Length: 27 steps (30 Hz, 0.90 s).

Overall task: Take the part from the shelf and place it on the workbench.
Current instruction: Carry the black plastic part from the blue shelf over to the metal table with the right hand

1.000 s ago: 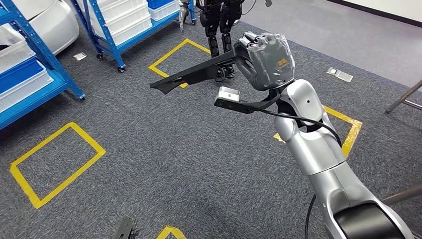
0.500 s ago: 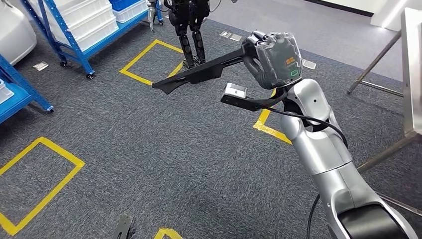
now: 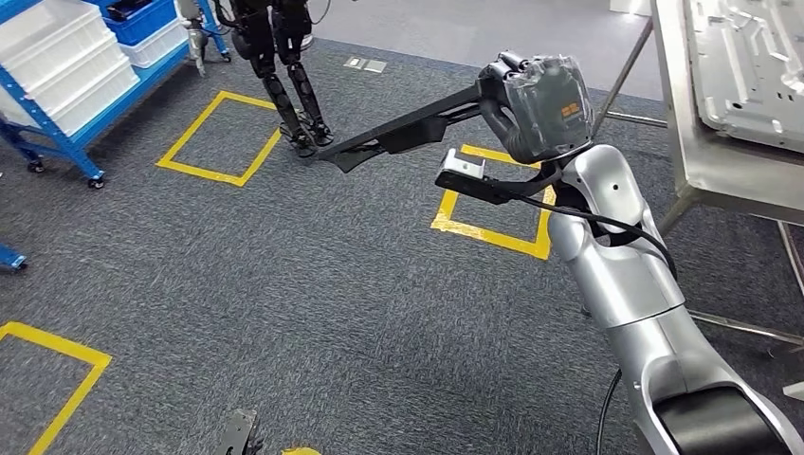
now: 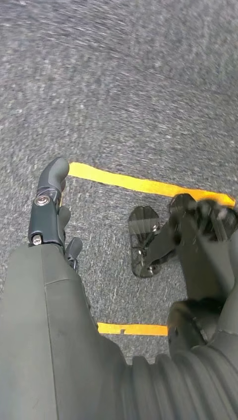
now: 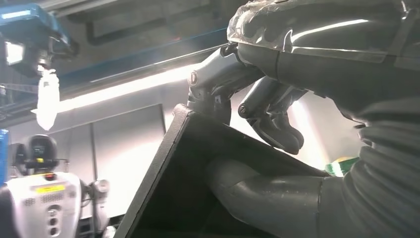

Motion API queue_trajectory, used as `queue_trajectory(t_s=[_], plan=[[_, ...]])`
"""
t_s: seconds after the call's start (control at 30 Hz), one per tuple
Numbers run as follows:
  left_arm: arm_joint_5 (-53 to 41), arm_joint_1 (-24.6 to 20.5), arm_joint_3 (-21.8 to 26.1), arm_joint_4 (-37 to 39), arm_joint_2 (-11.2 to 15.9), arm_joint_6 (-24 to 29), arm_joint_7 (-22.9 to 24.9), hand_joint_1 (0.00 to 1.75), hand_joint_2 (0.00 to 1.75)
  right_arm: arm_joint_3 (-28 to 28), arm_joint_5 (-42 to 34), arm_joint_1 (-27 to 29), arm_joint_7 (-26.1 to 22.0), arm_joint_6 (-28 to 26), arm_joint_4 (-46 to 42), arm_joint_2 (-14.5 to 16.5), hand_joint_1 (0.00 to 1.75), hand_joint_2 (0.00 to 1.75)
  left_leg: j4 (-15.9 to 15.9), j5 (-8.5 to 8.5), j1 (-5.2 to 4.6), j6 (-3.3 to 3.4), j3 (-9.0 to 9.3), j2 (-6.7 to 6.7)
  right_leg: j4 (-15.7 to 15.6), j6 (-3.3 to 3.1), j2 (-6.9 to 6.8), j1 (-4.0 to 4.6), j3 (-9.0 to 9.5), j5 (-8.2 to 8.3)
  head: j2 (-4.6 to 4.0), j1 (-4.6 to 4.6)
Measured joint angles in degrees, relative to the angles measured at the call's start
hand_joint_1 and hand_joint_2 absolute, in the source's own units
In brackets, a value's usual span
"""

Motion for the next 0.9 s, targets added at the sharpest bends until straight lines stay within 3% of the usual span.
queue_trajectory(t_s=[0.03,0.1,0.17,0.2,0.23,0.3,0.37,0.43,0.5,0.53,0.57,0.63,0.67,0.73,0.77,0.8,0.83,0.9], plan=[[0.0,0.05,0.03,0.0,0.0,0.0,0.0,0.0,1.75,0.02,0.01,0.07,0.01,0.01,0.0,0.01,1.54,1.75,0.45,0.5,0.14,-0.06,-0.3,-0.09,0.14,-0.03,0.89,0.0,-0.05,0.02,0.0,0.0],[0.01,0.09,0.09,0.0,0.03,0.01,-0.01,0.0,1.75,0.02,0.01,0.1,0.02,0.01,0.0,0.01,1.54,1.75,-4.9,4.31,0.66,-0.08,2.06,-0.92,0.53,0.0,2.66,-0.06,-0.09,0.0,0.0,-0.01],[0.05,0.13,0.15,0.03,0.09,0.02,-0.03,0.0,1.75,0.01,0.03,-0.03,0.09,0.05,0.0,0.01,1.54,1.75,-11.96,7.36,1.39,-0.15,5.15,-3.9,0.91,0.27,4.24,0.1,-0.44,0.01,0.0,0.07],[0.08,0.18,0.17,0.04,0.13,0.02,-0.06,0.0,1.75,-0.04,0.07,-0.13,0.17,0.1,-0.01,-0.03,1.54,1.75,-13.94,7.89,1.53,-0.16,5.91,-4.98,0.99,0.58,4.96,0.19,-0.84,0.14,0.0,0.04],[0.11,0.23,0.19,0.06,0.15,0.02,-0.09,0.0,1.75,-0.13,0.13,-0.22,0.28,0.21,-0.01,-0.09,1.54,1.75,-14.58,7.8,1.47,-0.12,6.06,-5.42,0.99,1.02,5.65,0.16,-1.28,0.32,0.0,0.01],[0.17,0.29,0.21,0.07,0.18,0.02,-0.17,0.0,1.75,-0.54,0.23,-0.32,0.51,0.4,-0.01,-0.62,1.54,1.75,-15.1,8.19,1.16,0.48,6.08,-3.98,0.77,2.04,6.79,0.03,-2.17,0.77,0.0,-0.09],[0.17,0.3,0.22,0.05,0.19,0.01,-0.3,0.0,1.75,-1.0,0.26,-0.64,0.62,0.55,0.04,-1.45,1.54,1.75,-15.99,8.88,1.0,1.52,6.3,-2.43,2.91,2.36,4.36,0.23,-3.77,-0.28,0.0,0.15],[0.13,0.4,0.23,0.05,0.22,-0.06,-0.37,0.0,1.75,-1.24,0.23,-1.12,0.64,0.71,0.2,-2.1,1.54,1.75,-16.46,9.26,0.6,2.14,6.3,-0.82,9.7,1.98,0.27,0.41,-7.11,-3.31,0.0,0.45],[0.09,0.55,0.23,0.07,0.27,-0.14,-0.37,0.0,1.75,-1.39,0.2,-1.28,0.66,0.91,0.53,-2.6,1.54,1.75,-16.44,9.33,0.16,2.24,6.08,0.83,16.64,2.0,-1.12,0.37,-10.27,-5.74,0.0,0.57],[0.09,0.6,0.23,0.07,0.3,-0.17,-0.37,0.0,1.75,-1.5,0.2,-1.28,0.68,1.05,0.74,-2.91,1.54,1.75,-16.44,9.35,0.0,2.27,5.99,1.64,17.53,2.23,-1.3,0.35,-10.48,-5.94,0.0,0.56],[0.1,0.62,0.24,0.07,0.32,-0.17,-0.4,0.0,1.75,-1.66,0.17,-1.39,0.72,1.28,0.98,-3.24,1.54,1.75,-16.43,9.36,-0.11,2.28,5.93,2.41,15.76,2.56,-1.58,0.34,-9.27,-5.29,0.0,0.57],[0.14,0.66,0.26,0.07,0.36,-0.16,-0.52,0.0,1.75,-1.96,0.1,-2.12,0.81,1.85,1.55,-3.97,1.54,1.75,-16.4,9.38,-0.34,2.26,5.92,3.83,7.17,2.97,-3.62,0.38,-4.2,-2.92,0.0,0.57],[0.18,0.71,0.28,0.07,0.38,-0.14,-0.62,0.0,1.75,-2.08,0.03,-2.72,0.9,2.14,1.87,-4.26,1.54,1.75,-16.38,9.38,-0.53,2.17,5.9,4.43,3.34,2.93,-5.0,0.66,-1.89,-1.87,0.0,0.56],[0.22,0.86,0.38,0.07,0.46,-0.1,-0.79,0.0,1.75,-2.31,-0.25,-3.98,1.15,2.47,2.72,-4.89,1.54,1.75,-16.31,9.32,-0.87,1.86,5.98,5.61,0.09,2.3,-6.31,1.15,-0.19,-0.9,0.0,0.46],[0.24,0.95,0.42,0.07,0.48,-0.09,-0.9,0.0,1.75,-2.44,-0.44,-4.54,1.27,2.52,3.25,-5.25,1.54,1.75,-16.3,9.28,-0.92,1.65,6.03,6.25,0.09,2.03,-5.72,1.37,-0.27,-0.62,0.0,0.4],[0.24,1.0,0.45,0.07,0.5,-0.11,-0.98,0.0,1.75,-2.61,-0.67,-5.03,1.35,2.5,3.86,-5.71,1.54,1.75,-16.12,9.11,-0.79,1.36,6.02,6.54,-0.07,1.61,-4.93,0.96,-0.32,-0.38,0.0,0.37],[0.24,1.04,0.48,0.07,0.55,-0.14,-1.08,0.0,1.75,-2.79,-0.87,-5.5,1.4,2.45,4.44,-6.13,1.54,1.75,-15.63,8.68,-0.6,1.06,5.89,5.99,-0.22,1.27,-4.26,0.66,-0.26,-0.17,0.0,0.37],[0.24,1.26,0.55,0.07,0.66,-0.35,-1.53,0.0,1.75,-3.19,-1.14,-6.45,1.49,2.36,5.8,-6.85,1.54,1.75,-11.79,6.03,-0.16,0.46,4.42,2.98,-0.49,0.43,-3.06,-0.02,-0.07,0.25,0.0,0.3]])
